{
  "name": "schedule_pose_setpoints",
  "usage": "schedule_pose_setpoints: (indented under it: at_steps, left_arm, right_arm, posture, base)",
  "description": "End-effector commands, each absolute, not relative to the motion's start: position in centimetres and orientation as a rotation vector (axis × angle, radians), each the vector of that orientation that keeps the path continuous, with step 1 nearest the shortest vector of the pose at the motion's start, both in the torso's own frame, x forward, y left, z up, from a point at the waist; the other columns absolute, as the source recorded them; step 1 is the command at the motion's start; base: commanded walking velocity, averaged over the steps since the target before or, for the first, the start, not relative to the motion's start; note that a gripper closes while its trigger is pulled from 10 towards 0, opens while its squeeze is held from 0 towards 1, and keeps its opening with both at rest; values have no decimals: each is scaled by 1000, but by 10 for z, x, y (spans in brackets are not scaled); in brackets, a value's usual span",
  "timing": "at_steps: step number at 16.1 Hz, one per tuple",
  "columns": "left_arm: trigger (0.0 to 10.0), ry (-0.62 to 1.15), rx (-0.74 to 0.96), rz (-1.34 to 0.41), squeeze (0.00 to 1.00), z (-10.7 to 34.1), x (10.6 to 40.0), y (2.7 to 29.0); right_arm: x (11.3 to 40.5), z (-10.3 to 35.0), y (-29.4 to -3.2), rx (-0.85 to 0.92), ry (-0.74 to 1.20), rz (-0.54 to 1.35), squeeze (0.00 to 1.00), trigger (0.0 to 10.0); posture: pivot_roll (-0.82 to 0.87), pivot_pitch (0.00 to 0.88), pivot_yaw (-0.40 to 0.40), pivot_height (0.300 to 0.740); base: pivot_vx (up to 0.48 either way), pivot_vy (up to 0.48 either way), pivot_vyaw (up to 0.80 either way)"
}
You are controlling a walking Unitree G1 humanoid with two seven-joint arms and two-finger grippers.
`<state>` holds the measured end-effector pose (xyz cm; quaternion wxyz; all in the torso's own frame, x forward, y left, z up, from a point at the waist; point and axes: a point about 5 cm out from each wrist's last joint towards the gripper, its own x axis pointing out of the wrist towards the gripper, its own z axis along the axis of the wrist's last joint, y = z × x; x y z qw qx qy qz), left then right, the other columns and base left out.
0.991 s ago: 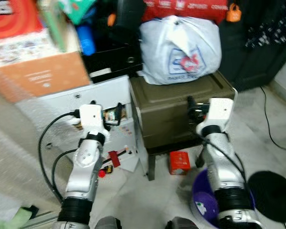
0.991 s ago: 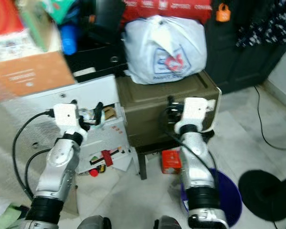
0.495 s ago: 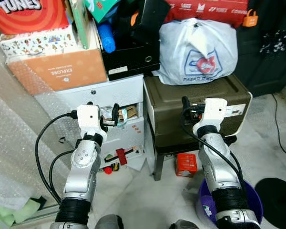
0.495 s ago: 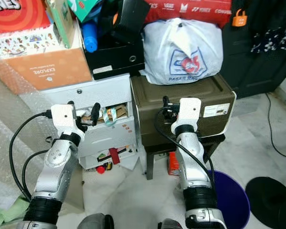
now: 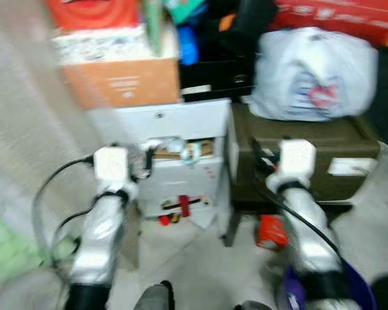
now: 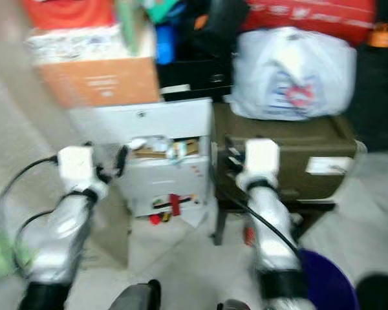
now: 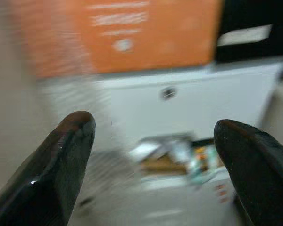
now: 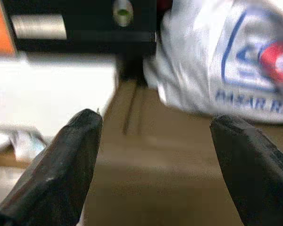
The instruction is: Clean up the room
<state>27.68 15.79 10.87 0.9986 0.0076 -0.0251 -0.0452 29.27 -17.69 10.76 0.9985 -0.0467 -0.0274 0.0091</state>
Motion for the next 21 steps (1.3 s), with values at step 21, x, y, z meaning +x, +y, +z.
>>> schedule_pose_setpoints:
  at_steps: [21]
  left_arm:
    - [10000, -84, 103, -94, 0, 129, 232, 172]
  right_arm:
    - [213, 110, -194, -191, 79, 20, 0, 10000]
  posture:
    - [-11, 89, 10, 740]
  base:
    - [0, 0, 789]
